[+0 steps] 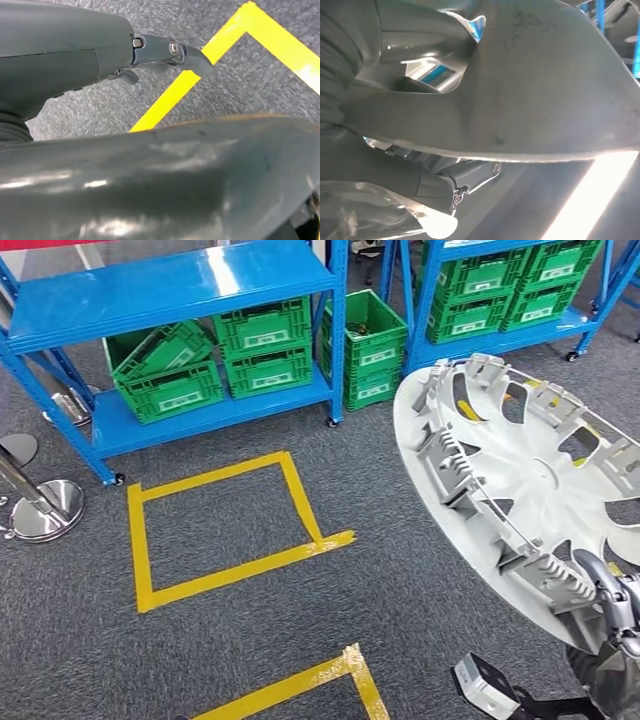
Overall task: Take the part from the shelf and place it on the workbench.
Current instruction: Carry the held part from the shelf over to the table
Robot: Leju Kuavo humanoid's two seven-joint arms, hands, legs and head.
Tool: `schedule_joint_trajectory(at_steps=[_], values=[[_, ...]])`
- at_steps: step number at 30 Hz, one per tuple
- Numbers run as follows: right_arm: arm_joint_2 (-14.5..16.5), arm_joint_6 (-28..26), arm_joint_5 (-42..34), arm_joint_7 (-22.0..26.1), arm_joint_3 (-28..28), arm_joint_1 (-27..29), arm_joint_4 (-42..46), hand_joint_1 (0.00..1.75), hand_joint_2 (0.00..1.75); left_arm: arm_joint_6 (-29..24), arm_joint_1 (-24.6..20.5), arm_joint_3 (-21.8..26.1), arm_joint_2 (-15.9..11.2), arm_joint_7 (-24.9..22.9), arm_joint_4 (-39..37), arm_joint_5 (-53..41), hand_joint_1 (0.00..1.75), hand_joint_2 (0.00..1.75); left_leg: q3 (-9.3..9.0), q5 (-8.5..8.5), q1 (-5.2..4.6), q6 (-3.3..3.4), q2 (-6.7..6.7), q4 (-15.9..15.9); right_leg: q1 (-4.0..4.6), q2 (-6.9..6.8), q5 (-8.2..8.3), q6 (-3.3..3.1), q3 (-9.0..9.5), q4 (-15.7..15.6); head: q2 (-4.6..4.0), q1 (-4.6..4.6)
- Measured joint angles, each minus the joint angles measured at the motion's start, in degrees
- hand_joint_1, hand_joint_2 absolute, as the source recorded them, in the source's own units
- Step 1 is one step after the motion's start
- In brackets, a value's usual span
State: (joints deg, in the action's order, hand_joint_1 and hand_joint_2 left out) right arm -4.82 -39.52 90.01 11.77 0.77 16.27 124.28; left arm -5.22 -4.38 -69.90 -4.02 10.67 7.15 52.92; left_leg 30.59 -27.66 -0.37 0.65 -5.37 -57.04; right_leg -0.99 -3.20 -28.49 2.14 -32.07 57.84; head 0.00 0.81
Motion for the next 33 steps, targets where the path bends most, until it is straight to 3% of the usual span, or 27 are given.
schedule_joint_trajectory(at_steps=[2, 4, 5, 7, 8, 9, 10, 11, 13, 15, 16, 18, 20, 22, 23, 24, 25, 26, 27, 29, 31, 33], values=[[0.01, 0.00, 0.00, 0.04, 0.00, 0.13, 0.02, 1.75, 1.75, 0.00, -0.12, 0.00, -0.03, 0.00, 0.00, -0.01, 0.00, 0.00, -0.07, -0.02, 0.01, -0.52, -0.90, -0.15, 0.01, 1.16, 0.47, -0.84, -0.25, 0.09, 0.00, -0.05], [0.01, 0.00, 0.01, 0.06, -0.01, 0.25, 0.02, 1.75, 1.75, 0.00, -0.26, 0.00, 0.00, 0.00, 0.02, -0.01, 0.00, 0.00, 0.43, -1.53, 0.25, -1.11, 0.41, -1.68, -0.20, 2.20, 0.95, -1.65, -0.59, -0.09, 0.00, -0.21], [0.02, 0.00, 0.02, 0.04, -0.01, 0.25, 0.02, 1.75, 1.75, 0.00, -0.27, 0.00, 0.03, 0.00, 0.03, -0.01, 0.00, 0.00, 1.30, -3.28, 0.40, -1.39, 1.78, -4.01, -0.32, 2.69, 1.20, -2.02, -0.75, -0.19, 0.00, -0.34], [0.04, -0.01, 0.02, 0.00, -0.02, 0.28, 0.02, 1.75, 1.75, 0.00, -0.12, 0.00, 0.12, 0.00, 0.04, 0.01, 0.00, 0.00, 4.22, -7.66, 0.63, -1.67, 4.21, -11.58, -0.31, 3.82, 1.56, -2.40, -1.21, -0.18, 0.00, -0.51], [0.06, -0.01, 0.02, -0.02, -0.02, 0.34, 0.01, 1.75, 1.75, 0.00, -0.02, 0.00, 0.13, 0.00, 0.04, 0.02, 0.00, 0.00, 5.53, -9.07, 0.66, -1.68, 4.58, -14.98, -0.26, 4.50, 1.71, -2.43, -1.42, -0.17, 0.00, -0.51], [0.07, -0.01, 0.02, -0.02, -0.03, 0.42, 0.01, 1.75, 1.75, 0.00, 0.07, 0.00, 0.14, 0.00, 0.04, 0.02, 0.00, 0.00, 6.11, -9.38, 0.66, -1.61, 4.71, -16.72, -0.22, 5.25, 1.87, -2.39, -1.60, -0.16, 0.00, -0.50], [0.08, 0.00, 0.02, -0.03, -0.04, 0.50, 0.00, 1.75, 1.75, 0.00, 0.11, 0.00, 0.15, 0.00, 0.04, 0.02, 0.00, 0.00, 5.72, -8.57, 0.66, -1.46, 4.82, -16.29, -0.18, 6.02, 2.03, -2.29, -1.71, -0.15, 0.00, -0.50], [0.08, 0.00, 0.02, -0.04, -0.05, 0.59, 0.00, 1.75, 1.75, 0.00, 0.11, 0.00, 0.16, 0.00, 0.04, 0.03, 0.00, 0.00, 4.20, -6.68, 0.66, -1.21, 5.24, -13.34, -0.17, 6.80, 2.17, -2.17, -1.77, -0.14, 0.00, -0.50], [0.08, 0.00, 0.02, -0.07, -0.07, 0.71, 0.00, 1.75, 1.75, 0.00, 0.11, 0.00, 0.13, 0.00, 0.04, 0.05, 0.00, 0.00, 0.24, -2.92, 0.71, -0.49, 7.81, -5.06, -0.16, 8.23, 2.47, -1.83, -1.93, -0.10, 0.00, -0.46], [0.08, 0.00, 0.02, -0.11, -0.08, 0.79, 0.01, 1.75, 1.75, 0.00, 0.08, -0.01, 0.08, -0.01, 0.04, 0.10, 0.00, 0.00, -1.77, -1.73, 0.67, -0.08, 9.90, -0.34, -0.30, 9.51, 2.90, -1.21, -2.46, -0.04, 0.00, -0.51], [0.08, 0.00, 0.02, -0.15, -0.09, 0.86, 0.02, 1.75, 1.75, 0.00, 0.05, -0.01, 0.06, -0.01, 0.04, 0.14, 0.00, 0.00, -1.86, -1.86, 0.59, 0.00, 9.90, 0.06, -0.40, 10.13, 3.19, -0.76, -2.74, -0.12, 0.00, -0.55], [0.08, -0.01, 0.02, -0.23, -0.15, 1.08, 0.02, 1.75, 1.75, 0.00, -0.04, -0.02, 0.16, -0.02, 0.07, 0.18, 0.00, 0.00, -1.88, -1.33, 0.61, 0.29, 8.54, 0.70, -0.57, 10.81, 3.56, 0.12, -3.47, -0.31, 0.00, -0.57], [0.08, -0.01, 0.00, -0.26, -0.22, 1.08, 0.02, 1.75, 1.75, 0.00, -0.08, -0.01, 0.27, -0.01, 0.11, 0.20, 0.00, 0.00, -1.90, -0.60, 0.81, 0.80, 6.94, 1.50, -0.31, 8.31, 1.84, 0.54, -5.12, 2.15, 0.00, -0.21], [0.08, 0.00, -0.01, -0.24, -0.23, 0.96, 0.01, 1.75, 1.75, 0.00, 0.09, 0.00, 0.29, -0.01, 0.13, 0.20, 0.00, 0.00, -1.72, -0.37, 0.66, 1.08, 5.22, 1.66, -0.18, 4.74, -2.15, 0.80, -8.27, 9.28, 0.00, 0.15], [0.09, 0.00, 0.00, -0.26, -0.23, 0.96, -0.01, 1.75, 1.75, 0.00, 0.21, 0.00, 0.29, -0.01, 0.13, 0.20, 0.00, 0.00, -1.62, -0.37, 0.55, 1.11, 4.28, 1.64, -0.21, 3.86, -3.84, 1.00, -9.80, 13.11, 0.00, 0.24], [0.09, 0.00, 0.00, -0.31, -0.25, 1.01, -0.03, 1.75, 1.75, -0.01, 0.29, -0.01, 0.30, -0.02, 0.13, 0.25, 0.00, 0.00, -1.58, -0.37, 0.45, 1.11, 3.42, 1.62, -0.23, 3.51, -4.54, 1.11, -10.49, 15.35, 0.00, 0.22], [0.10, 0.00, 0.01, -0.38, -0.26, 1.07, -0.04, 1.75, 1.75, -0.03, 0.31, -0.01, 0.30, -0.02, 0.13, 0.33, 0.00, 0.00, -1.56, -0.38, 0.40, 1.11, 2.60, 1.60, -0.23, 3.29, -4.15, 1.16, -9.98, 15.27, 0.00, 0.23], [0.10, 0.00, 0.01, -0.44, -0.30, 1.11, -0.06, 1.75, 1.75, -0.04, 0.28, -0.01, 0.30, -0.02, 0.13, 0.42, 0.00, 0.00, -1.59, -0.42, 0.36, 1.06, 1.85, 1.57, -0.22, 2.94, -2.83, 1.12, -8.20, 12.76, 0.00, 0.25], [0.10, 0.00, 0.02, -0.49, -0.34, 1.12, -0.06, 1.75, 1.75, -0.06, 0.23, -0.01, 0.31, -0.02, 0.13, 0.50, 0.00, 0.00, -1.66, -0.51, 0.31, 0.93, 1.17, 1.50, -0.17, 2.09, -1.14, 1.01, -5.52, 8.56, 0.00, 0.25], [0.10, 0.00, 0.01, -0.58, -0.37, 1.07, -0.04, 1.75, 1.75, -0.10, 0.16, 0.00, 0.28, -0.02, 0.13, 0.58, 0.00, 0.00, -1.74, -0.80, -0.01, 0.48, 0.07, 1.25, 0.23, -0.17, 0.68, 0.30, -0.95, 1.17, 0.00, 0.17], [0.10, 0.00, -0.01, -0.78, -0.36, 1.11, -0.04, 1.75, 1.75, -0.19, 0.12, 0.00, 0.24, -0.08, 0.13, 0.63, 0.00, 0.00, -1.79, -0.97, -0.31, 0.04, -0.86, 1.01, 0.53, -0.75, 0.68, -0.55, 0.18, -0.76, 0.00, -0.03], [0.10, 0.00, 0.01, -1.05, -0.34, 1.29, -0.04, 1.75, 1.75, -0.27, 0.07, 0.00, 0.20, -0.26, 0.13, 0.69, 0.00, 0.00, -1.85, -1.23, -0.26, -0.41, -1.31, 0.76, 0.38, 0.52, 1.02, -1.23, -0.08, -0.77, 0.00, -0.13]])
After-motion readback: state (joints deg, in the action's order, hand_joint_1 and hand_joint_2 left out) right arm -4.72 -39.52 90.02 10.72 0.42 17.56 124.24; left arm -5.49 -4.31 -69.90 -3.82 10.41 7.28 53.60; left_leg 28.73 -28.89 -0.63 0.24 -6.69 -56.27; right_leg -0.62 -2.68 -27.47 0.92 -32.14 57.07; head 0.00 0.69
